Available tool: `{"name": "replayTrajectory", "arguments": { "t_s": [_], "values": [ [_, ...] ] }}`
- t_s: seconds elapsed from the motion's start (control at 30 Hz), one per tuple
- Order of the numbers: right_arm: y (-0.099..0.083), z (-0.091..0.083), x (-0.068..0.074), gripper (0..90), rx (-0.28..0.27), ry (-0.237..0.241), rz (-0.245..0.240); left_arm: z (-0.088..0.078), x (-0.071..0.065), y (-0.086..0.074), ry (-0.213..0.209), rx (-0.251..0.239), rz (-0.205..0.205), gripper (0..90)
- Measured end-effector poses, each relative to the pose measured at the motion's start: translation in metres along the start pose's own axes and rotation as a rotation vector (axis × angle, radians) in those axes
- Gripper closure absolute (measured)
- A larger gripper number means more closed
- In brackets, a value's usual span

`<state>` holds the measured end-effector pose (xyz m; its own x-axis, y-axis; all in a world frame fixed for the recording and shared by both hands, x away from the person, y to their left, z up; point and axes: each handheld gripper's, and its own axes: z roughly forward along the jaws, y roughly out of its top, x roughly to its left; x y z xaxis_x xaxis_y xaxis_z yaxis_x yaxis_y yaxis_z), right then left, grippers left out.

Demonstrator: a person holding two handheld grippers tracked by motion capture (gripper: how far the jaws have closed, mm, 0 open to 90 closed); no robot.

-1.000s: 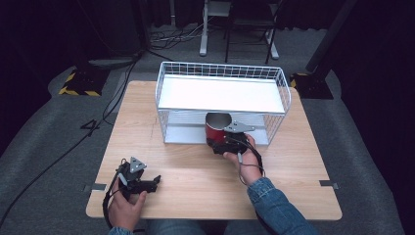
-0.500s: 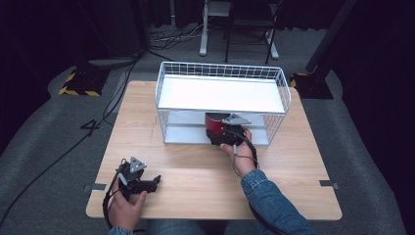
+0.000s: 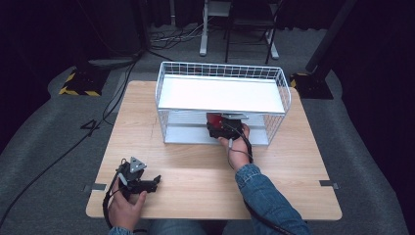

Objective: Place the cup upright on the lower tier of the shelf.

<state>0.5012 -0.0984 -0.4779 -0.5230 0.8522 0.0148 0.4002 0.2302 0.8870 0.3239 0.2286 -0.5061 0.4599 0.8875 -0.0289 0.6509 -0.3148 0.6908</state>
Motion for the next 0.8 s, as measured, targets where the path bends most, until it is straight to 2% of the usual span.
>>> {"name": "replayTrajectory", "arguments": {
  "t_s": [0.13, 0.27, 0.47, 0.8],
  "values": [
    [-0.0018, 0.0053, -0.0018, 16.7, 0.004, -0.008, 0.004, 0.0, 0.0, 0.0, 0.0, 0.0, 0.0, 11.1],
    [-0.0016, 0.007, -0.002, 16.0, -0.003, -0.006, -0.015, 0.0001, 0.0, 0.0, 0.0, 0.0, 0.0, 11.1],
    [-0.0009, 0.0061, -0.0023, 15.3, -0.007, -0.003, 0.004, 0.0, 0.0, 0.0001, 0.0, 0.0, 0.001, 11.1],
    [-0.0052, 0.0015, 0.0001, 15.7, -0.014, -0.024, -0.015, 0.0001, 0.0001, 0.0001, 0.0, 0.0, 0.002, 11.0]
  ]
}}
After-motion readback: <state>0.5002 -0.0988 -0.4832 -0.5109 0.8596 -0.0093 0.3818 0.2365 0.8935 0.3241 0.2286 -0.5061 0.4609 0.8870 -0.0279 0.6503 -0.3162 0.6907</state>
